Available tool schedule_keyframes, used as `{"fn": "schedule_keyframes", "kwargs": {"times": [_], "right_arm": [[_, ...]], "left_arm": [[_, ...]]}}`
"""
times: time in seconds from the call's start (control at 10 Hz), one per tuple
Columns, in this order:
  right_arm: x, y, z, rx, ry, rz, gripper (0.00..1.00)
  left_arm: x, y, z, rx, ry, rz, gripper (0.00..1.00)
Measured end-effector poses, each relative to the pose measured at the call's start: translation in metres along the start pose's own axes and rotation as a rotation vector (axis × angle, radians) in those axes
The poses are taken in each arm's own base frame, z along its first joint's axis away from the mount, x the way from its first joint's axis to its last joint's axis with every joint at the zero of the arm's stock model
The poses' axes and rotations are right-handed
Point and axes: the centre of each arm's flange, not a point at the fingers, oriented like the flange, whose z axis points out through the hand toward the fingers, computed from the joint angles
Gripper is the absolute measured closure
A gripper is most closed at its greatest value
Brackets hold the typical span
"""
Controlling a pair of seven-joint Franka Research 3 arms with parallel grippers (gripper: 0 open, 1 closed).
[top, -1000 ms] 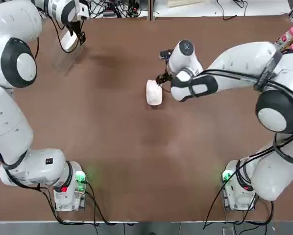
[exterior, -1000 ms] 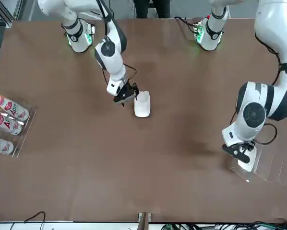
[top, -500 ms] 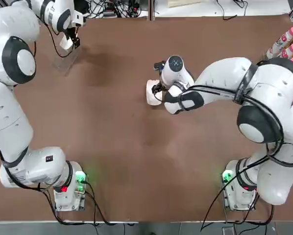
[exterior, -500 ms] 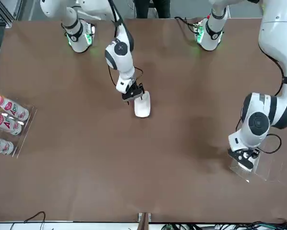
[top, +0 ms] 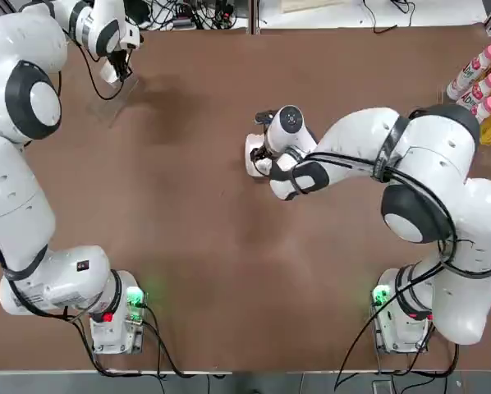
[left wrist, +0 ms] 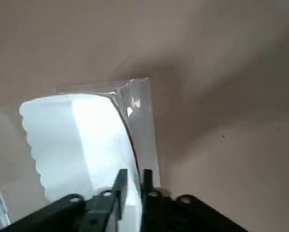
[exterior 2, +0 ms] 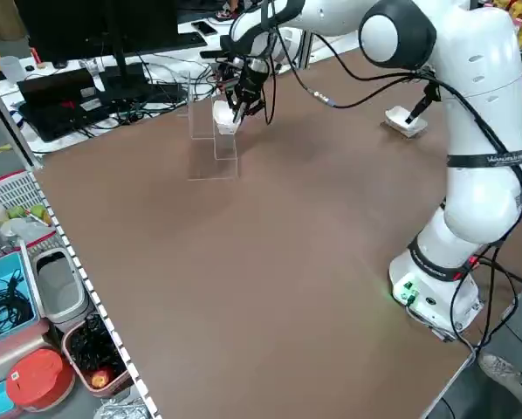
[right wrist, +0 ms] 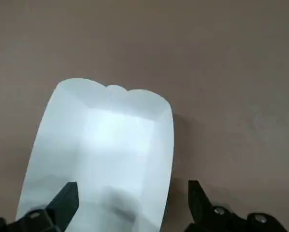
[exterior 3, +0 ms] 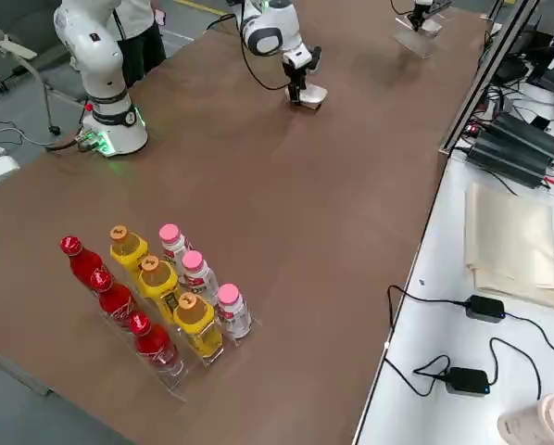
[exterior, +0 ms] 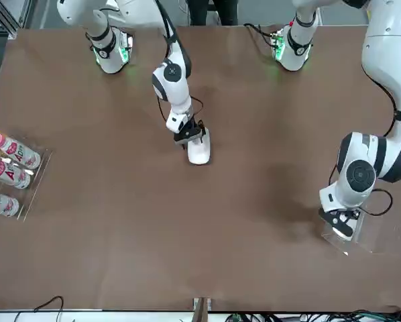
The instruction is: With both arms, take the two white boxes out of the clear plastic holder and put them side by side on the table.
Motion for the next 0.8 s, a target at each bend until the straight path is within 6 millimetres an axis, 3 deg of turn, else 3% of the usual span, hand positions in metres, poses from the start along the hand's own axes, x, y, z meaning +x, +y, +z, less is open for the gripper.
{"fn": "schedule_keyframes", "kwargs": {"times": [0.3,0.4,0.6,0.8], "right_arm": [[0.007,0.002,-0.001,0.0,0.011,0.009,0.04],[0.008,0.003,-0.001,-0.001,0.012,0.011,0.07],[0.012,0.008,-0.001,-0.009,0.016,0.018,0.19],[0.012,0.012,0.003,-0.018,0.014,0.021,0.35]], "left_arm": [[0.003,0.0,-0.005,0.005,0.008,0.002,0.99],[0.006,0.001,-0.011,0.008,0.01,-0.001,0.98],[0.013,0.007,-0.046,-0.043,0.012,-0.081,0.98],[0.028,0.038,-0.091,-0.097,-0.006,-0.17,0.98]]}}
